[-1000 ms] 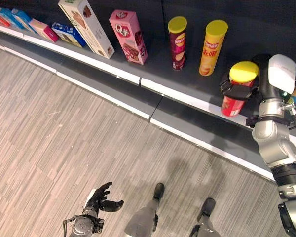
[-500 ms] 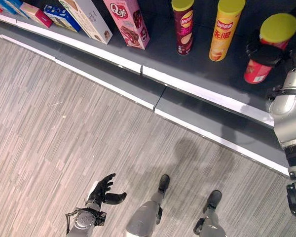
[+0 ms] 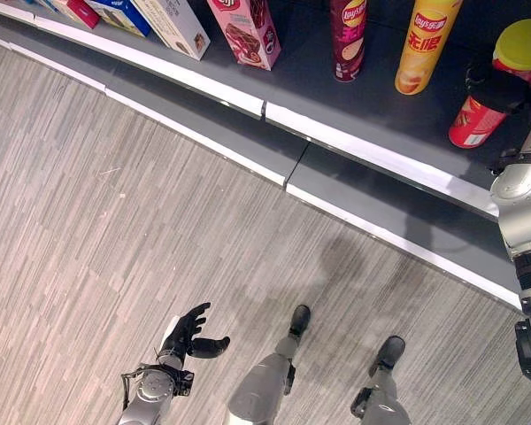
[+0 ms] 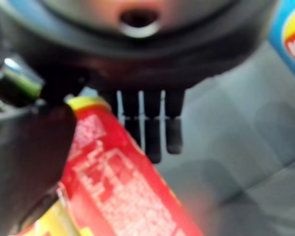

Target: Put the goods on the table back onto the shelves and tidy them up.

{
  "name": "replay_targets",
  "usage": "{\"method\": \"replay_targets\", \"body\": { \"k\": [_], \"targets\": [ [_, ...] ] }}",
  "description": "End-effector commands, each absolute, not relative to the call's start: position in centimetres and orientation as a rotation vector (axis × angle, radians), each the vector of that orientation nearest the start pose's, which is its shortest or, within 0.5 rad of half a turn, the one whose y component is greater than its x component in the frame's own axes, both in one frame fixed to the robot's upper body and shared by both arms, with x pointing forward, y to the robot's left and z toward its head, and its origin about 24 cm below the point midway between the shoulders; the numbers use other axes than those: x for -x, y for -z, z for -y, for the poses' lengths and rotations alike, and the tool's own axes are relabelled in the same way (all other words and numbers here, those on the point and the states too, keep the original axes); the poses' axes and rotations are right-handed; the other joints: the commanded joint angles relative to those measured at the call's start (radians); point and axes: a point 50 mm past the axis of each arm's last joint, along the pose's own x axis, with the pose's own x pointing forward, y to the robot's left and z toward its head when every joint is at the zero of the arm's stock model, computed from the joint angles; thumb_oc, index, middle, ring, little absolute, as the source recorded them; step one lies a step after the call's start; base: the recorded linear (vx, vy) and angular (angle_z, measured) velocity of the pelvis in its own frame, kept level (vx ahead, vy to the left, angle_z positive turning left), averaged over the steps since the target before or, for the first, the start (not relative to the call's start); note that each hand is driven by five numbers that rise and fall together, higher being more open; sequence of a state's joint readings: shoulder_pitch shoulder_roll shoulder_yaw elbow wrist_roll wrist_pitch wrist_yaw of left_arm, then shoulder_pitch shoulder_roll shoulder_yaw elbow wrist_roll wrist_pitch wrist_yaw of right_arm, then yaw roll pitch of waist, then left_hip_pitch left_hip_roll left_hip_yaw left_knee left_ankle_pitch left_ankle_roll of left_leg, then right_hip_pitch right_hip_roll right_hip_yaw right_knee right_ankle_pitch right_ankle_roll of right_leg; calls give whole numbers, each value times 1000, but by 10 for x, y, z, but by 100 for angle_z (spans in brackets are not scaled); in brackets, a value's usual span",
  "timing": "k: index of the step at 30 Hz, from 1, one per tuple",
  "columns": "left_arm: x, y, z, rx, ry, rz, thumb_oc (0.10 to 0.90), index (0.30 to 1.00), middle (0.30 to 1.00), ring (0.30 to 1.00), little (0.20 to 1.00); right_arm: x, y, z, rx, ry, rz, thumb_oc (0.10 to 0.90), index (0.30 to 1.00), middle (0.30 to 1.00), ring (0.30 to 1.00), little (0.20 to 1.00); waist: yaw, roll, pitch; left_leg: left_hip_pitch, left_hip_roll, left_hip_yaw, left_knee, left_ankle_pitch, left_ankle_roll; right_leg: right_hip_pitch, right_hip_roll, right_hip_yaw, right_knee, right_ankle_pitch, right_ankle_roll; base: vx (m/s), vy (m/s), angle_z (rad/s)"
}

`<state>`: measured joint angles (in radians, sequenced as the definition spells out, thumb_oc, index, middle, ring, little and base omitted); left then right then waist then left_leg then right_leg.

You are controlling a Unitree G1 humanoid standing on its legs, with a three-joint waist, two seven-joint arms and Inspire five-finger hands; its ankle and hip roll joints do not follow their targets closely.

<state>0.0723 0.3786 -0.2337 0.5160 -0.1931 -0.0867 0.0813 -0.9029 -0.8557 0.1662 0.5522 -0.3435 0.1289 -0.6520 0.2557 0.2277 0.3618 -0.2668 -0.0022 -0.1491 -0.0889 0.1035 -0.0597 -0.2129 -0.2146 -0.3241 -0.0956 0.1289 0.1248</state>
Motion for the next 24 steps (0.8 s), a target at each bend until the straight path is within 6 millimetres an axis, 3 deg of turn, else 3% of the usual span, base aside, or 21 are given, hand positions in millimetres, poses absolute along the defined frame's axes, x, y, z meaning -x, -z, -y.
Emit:
{"method": "replay_targets", "body": {
  "k": [1, 15, 24],
  "targets": [
    [-193, 59, -239, -359, 1, -463, 800, 900, 900, 900, 900, -317, -360, 299, 1024, 1073, 860, 400, 300, 300, 300, 300, 13, -36, -56, -51, 26, -11, 2, -16, -53, 36, -113, 25, 17, -25, 115, 0, 0, 0],
    [-196, 55, -237, -355, -4, -439, 800, 900, 900, 900, 900, -309, -361, 320, 1031, 1157, 816, 400, 300, 300, 300, 300, -1, -39, -49, -58, 23, -14, 2, -19, -56, 31, -114, 31, 17, -32, 117, 0, 0, 0],
    [-197, 54, -239, -362, -14, -435, 800, 900, 900, 900, 900, -311, -357, 321, 1033, 1151, 792, 400, 300, 300, 300, 300, -9, -41, -44, -56, 24, -15, 2, -20, -57, 35, -116, 29, 19, -34, 119, 0, 0, 0]
  ]
}}
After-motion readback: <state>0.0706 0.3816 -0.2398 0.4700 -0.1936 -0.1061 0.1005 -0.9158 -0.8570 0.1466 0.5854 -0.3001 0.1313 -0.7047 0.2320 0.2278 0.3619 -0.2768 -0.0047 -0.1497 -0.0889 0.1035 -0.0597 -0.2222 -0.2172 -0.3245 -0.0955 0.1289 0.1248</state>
